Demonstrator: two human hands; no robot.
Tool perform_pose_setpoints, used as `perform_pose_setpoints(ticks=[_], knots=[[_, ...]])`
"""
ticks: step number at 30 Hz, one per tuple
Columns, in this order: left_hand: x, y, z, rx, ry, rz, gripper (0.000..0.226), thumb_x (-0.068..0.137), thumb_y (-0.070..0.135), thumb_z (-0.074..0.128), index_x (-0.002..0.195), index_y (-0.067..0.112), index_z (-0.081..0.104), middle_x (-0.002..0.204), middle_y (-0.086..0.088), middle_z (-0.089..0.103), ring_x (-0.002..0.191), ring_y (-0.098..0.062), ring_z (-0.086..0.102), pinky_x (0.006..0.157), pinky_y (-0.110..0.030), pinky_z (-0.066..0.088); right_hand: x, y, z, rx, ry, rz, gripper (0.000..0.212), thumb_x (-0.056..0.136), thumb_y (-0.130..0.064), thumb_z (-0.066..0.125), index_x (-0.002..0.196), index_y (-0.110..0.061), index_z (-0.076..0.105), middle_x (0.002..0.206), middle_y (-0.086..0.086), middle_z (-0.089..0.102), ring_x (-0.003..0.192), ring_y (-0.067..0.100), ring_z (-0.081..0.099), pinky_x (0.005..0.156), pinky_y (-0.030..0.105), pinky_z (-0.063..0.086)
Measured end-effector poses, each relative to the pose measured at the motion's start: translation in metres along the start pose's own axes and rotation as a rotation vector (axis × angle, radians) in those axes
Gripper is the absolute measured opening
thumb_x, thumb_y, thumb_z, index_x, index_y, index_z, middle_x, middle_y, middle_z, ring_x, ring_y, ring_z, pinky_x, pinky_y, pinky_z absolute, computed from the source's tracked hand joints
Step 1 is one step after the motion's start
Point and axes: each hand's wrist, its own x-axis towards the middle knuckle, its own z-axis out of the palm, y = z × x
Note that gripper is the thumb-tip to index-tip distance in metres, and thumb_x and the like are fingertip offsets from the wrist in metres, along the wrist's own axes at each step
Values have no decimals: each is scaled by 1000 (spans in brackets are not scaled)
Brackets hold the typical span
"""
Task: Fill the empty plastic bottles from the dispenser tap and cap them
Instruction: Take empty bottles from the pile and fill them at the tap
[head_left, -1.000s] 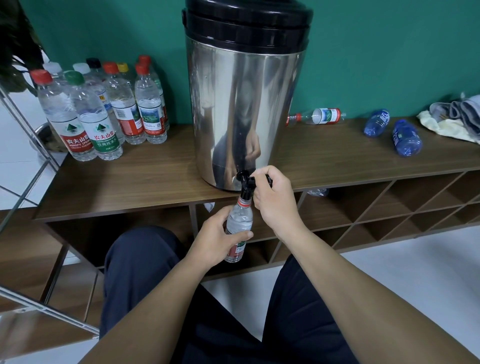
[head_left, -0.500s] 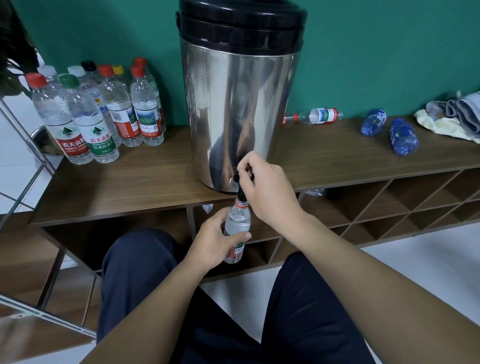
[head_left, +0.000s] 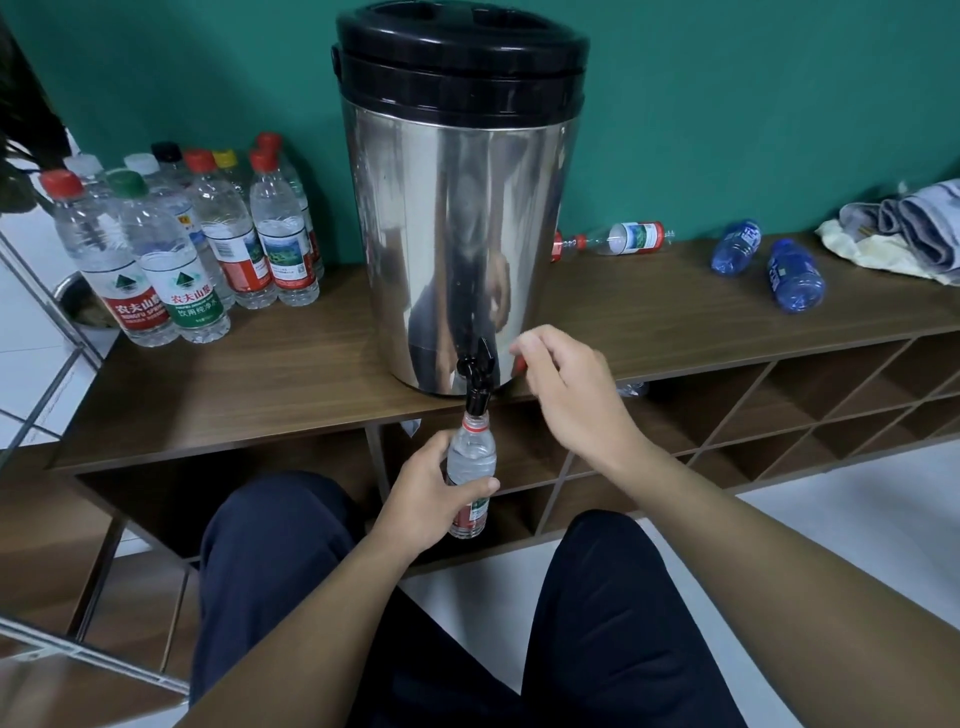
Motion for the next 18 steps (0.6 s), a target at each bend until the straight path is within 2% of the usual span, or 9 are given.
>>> perform_pose_setpoints(ticks=[2, 3, 6, 8, 12, 18], knots=[[1, -1, 2, 7, -1, -8, 65, 72, 51, 97, 131, 43, 69, 126, 17, 79, 122, -7, 74, 114, -51, 57, 9, 31, -3, -231, 15, -2, 10, 111, -27, 63, 111, -26, 73, 80, -13, 62, 75, 6, 60, 75, 37, 52], [2, -2, 3, 20, -6, -14, 67, 71, 54, 96, 131, 43, 68, 126, 17, 79, 122, -8, 74, 113, -51, 58, 12, 44, -5, -322, -8, 2, 13, 108, -25, 68, 119, -24, 73, 90, -15, 62, 78, 6, 58, 81, 39, 56], [5, -5, 7, 48, -20, -18, 61, 77, 40, 100, 130, 41, 69, 122, 16, 80, 119, -7, 75, 112, -50, 58, 17, 67, -9, -424, -121, 40, 39, 106, -28, 72, 145, -22, 66, 128, -7, 56, 94, 10, 58, 99, 36, 57], [7, -6, 10, 61, -14, -13, 57, 81, 31, 100, 129, 40, 70, 121, 16, 80, 117, -5, 75, 111, -49, 59, 20, 73, -9, -427, -176, 51, 47, 108, -27, 71, 154, -20, 61, 140, -5, 51, 100, 8, 56, 104, 33, 54], [10, -4, 16, 55, -7, -13, 56, 83, 27, 100, 129, 39, 70, 121, 16, 79, 116, -4, 75, 110, -48, 60, 29, 81, -5, -405, -222, 79, 50, 109, -27, 69, 157, -18, 58, 147, -2, 50, 107, 10, 56, 109, 35, 53], [12, 0, 26, 37, 8, 3, 60, 84, 23, 99, 132, 42, 70, 124, 17, 79, 119, -4, 74, 112, -46, 59, 40, 93, 5, -449, -236, 108, 43, 110, -21, 68, 151, -11, 65, 144, 8, 56, 126, 28, 61, 112, 32, 45]])
